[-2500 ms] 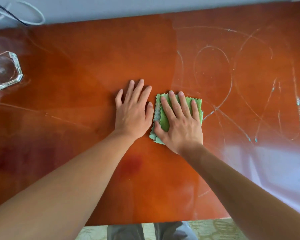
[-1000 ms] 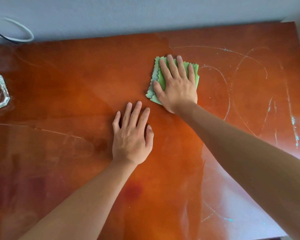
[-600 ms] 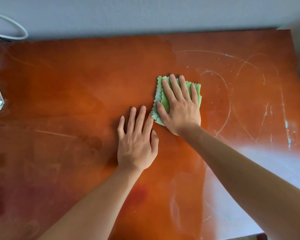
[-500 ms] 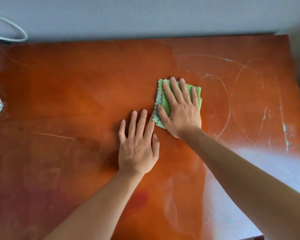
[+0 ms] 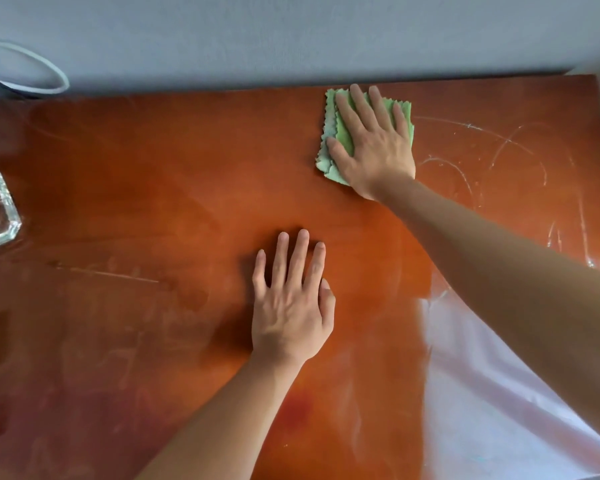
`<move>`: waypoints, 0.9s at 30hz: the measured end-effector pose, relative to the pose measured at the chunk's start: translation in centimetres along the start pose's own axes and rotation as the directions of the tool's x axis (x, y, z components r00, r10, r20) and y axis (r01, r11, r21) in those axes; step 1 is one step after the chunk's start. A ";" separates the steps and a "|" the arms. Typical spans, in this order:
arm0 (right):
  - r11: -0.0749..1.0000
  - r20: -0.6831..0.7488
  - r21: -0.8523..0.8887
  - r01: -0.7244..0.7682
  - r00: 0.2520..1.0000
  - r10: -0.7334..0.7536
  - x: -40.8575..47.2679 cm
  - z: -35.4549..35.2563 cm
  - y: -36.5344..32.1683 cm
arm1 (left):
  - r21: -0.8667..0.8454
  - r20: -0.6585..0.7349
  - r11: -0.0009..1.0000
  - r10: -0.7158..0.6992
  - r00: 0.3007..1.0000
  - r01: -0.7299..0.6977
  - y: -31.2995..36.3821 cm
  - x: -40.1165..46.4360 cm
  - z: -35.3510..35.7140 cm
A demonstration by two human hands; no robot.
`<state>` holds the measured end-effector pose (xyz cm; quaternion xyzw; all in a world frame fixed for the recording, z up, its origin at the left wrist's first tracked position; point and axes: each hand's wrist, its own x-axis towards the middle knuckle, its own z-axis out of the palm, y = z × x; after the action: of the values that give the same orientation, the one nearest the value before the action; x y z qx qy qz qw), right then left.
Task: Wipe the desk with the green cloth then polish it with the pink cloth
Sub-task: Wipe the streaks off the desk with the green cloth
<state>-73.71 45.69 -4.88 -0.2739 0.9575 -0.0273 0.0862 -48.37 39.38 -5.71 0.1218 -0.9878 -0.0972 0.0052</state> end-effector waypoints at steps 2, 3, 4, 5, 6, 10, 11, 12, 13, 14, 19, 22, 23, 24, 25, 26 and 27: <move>1.000 0.005 0.010 0.007 1.000 -0.007 -0.1 -0.1 0.0 | 0.004 0.001 1.000 -0.002 1.000 0.002 0.0 -0.1 -0.1; 1.000 0.006 0.018 0.008 1.000 -0.008 -0.5 0.0 0.0 | 0.005 0.000 1.000 -0.002 1.000 0.002 0.0 -0.1 -0.1; 1.000 0.006 0.024 0.012 1.000 -0.013 -1.0 0.1 0.1 | 0.004 0.000 1.000 -0.003 1.000 0.003 0.0 -0.1 -0.1; 0.999 0.003 0.023 0.024 1.000 -0.024 -1.9 0.3 0.2 | 0.002 0.002 1.000 -0.005 1.000 0.005 0.0 -0.1 -0.1; 0.999 -0.003 0.018 0.041 0.999 -0.041 -2.8 0.6 0.4 | 0.000 0.003 1.000 -0.007 1.000 0.007 -0.1 -0.1 -0.1; 0.997 -0.005 0.001 0.072 0.997 -0.072 -4.8 1.1 1.2 | -0.001 0.014 1.000 -0.006 1.000 0.006 0.0 -0.1 -0.1; 0.997 -0.002 -0.005 0.072 0.997 -0.072 -4.5 1.0 1.4 | -0.001 0.014 1.000 -0.006 1.000 0.006 0.0 0.0 0.0; 0.997 0.003 -0.012 0.078 0.997 -0.078 -3.9 0.8 1.6 | 0.000 0.013 1.000 -0.008 1.000 0.008 0.0 0.0 0.0; 0.996 0.010 -0.016 0.086 0.996 -0.086 -3.2 0.5 1.9 | 0.002 0.010 1.000 -0.011 1.000 0.011 0.0 -0.1 0.0; 0.996 0.015 -0.017 0.092 0.996 -0.092 -2.5 0.3 2.4 | 0.002 0.006 1.000 -0.011 1.000 0.011 0.0 -0.1 0.0; 0.992 0.033 -0.022 0.122 0.992 -0.121 1.3 -0.9 4.2 | 0.000 -0.012 1.000 -0.005 1.000 0.005 -0.1 -0.2 0.2; 0.992 0.035 -0.039 0.119 0.992 -0.117 2.3 -1.1 4.1 | -0.007 -0.017 1.000 -0.005 1.000 0.005 -0.1 -0.2 0.2; 0.992 0.035 -0.041 0.117 0.993 -0.116 2.3 -1.2 4.0 | -0.009 -0.018 1.000 -0.007 1.000 0.007 -0.1 -0.1 0.2; 0.992 0.036 -0.039 0.119 0.992 -0.117 2.3 -1.2 3.7 | -0.010 -0.019 1.000 -0.009 1.000 0.009 -0.2 -0.1 0.2; 0.992 0.037 -0.037 0.122 0.992 -0.120 2.3 -1.3 3.3 | -0.011 -0.019 1.000 -0.010 1.000 0.010 -0.2 -0.2 0.2; 0.991 0.038 -0.037 0.130 0.991 -0.129 2.4 -1.4 2.7 | -0.012 -0.022 1.000 -0.011 1.000 0.011 -0.2 -0.2 0.3; 0.988 0.042 -0.038 0.150 0.988 -0.148 2.6 -1.5 1.7 | -0.013 -0.024 1.000 -0.012 1.000 0.012 -0.2 -0.2 0.3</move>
<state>-77.00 45.79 -4.00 -0.3468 0.9329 -0.0087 0.0969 -48.12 39.30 -6.04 0.1288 -0.9862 -0.1022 0.0174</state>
